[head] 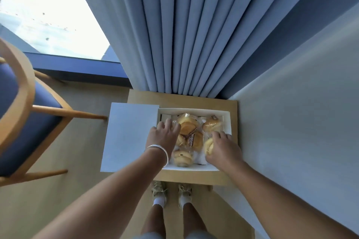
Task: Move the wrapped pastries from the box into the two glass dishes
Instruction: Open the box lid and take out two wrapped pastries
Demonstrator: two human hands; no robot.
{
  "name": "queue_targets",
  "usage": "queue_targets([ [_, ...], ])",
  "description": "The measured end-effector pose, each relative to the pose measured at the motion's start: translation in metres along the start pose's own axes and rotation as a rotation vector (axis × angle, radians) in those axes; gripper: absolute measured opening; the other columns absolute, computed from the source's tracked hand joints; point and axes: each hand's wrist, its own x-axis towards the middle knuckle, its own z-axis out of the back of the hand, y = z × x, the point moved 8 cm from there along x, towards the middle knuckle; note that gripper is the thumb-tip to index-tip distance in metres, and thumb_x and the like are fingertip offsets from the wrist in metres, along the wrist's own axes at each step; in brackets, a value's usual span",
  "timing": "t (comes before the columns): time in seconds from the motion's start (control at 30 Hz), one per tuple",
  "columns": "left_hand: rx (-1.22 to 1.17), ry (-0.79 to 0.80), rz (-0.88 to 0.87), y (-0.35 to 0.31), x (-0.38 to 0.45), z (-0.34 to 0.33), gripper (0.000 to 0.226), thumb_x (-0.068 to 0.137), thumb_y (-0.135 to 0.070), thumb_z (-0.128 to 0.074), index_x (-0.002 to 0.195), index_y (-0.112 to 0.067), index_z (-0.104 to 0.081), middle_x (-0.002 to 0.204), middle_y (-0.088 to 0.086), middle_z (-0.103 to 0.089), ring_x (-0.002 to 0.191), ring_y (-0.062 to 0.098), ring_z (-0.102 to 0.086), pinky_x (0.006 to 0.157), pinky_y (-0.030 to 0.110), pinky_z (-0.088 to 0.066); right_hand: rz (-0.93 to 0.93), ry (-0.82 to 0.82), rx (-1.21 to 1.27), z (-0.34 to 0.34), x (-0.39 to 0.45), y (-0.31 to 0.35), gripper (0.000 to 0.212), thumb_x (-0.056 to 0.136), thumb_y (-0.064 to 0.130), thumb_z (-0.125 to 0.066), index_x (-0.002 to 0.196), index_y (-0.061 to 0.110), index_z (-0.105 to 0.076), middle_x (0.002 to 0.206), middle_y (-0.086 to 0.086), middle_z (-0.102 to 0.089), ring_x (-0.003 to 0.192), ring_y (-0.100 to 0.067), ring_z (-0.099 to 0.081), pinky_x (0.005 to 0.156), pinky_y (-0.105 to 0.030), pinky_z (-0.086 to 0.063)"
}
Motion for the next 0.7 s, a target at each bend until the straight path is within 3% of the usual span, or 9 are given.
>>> queue_targets([
  [0.17, -0.072, -0.118, 0.045, 0.02, -0.026, 0.063, 0.078, 0.078, -0.01, -0.068, 0.139, -0.017, -0.02, 0.144, 0.015, -0.028, 0.12, 0.031, -0.043, 0.087, 0.038, -0.046, 0.017, -0.112, 0.047, 0.069, -0.021, 0.029, 0.088, 0.07, 0.056, -0.073, 0.136, 0.017, -0.031, 0.134, -0.004, -0.048, 0.12, -0.025, -0.044, 0.086, -0.036, -0.045],
  [0.27, -0.131, -0.187, 0.085, 0.034, -0.045, 0.096, 0.078, 0.08, -0.012, -0.068, 0.141, -0.016, -0.02, 0.148, 0.013, -0.025, 0.124, 0.029, -0.042, 0.091, 0.038, -0.046, 0.054, -0.182, 0.006, 0.112, -0.034, 0.048, 0.083, 0.071, 0.064, -0.071, 0.132, 0.021, -0.034, 0.134, -0.003, -0.047, 0.121, -0.024, -0.044, 0.091, -0.036, -0.046],
  [0.47, -0.262, -0.34, 0.117, 0.064, -0.073, 0.148, 0.08, 0.078, -0.017, -0.07, 0.142, -0.022, -0.021, 0.145, 0.003, -0.028, 0.125, 0.025, -0.042, 0.094, 0.038, -0.05, 0.14, -0.324, -0.001, 0.183, -0.052, 0.085, 0.081, 0.072, 0.061, -0.073, 0.133, 0.022, -0.035, 0.135, 0.0, -0.045, 0.12, -0.021, -0.043, 0.09, -0.034, -0.044],
  [0.7, -0.315, -0.421, 0.166, 0.093, -0.091, 0.161, 0.082, 0.075, -0.02, -0.072, 0.14, -0.024, -0.021, 0.147, 0.002, -0.027, 0.124, 0.025, -0.044, 0.088, 0.036, -0.052, 0.207, -0.381, -0.024, 0.205, -0.058, 0.116, 0.075, 0.074, 0.054, -0.069, 0.134, 0.025, -0.035, 0.131, 0.003, -0.045, 0.118, -0.02, -0.043, 0.09, -0.034, -0.046],
])
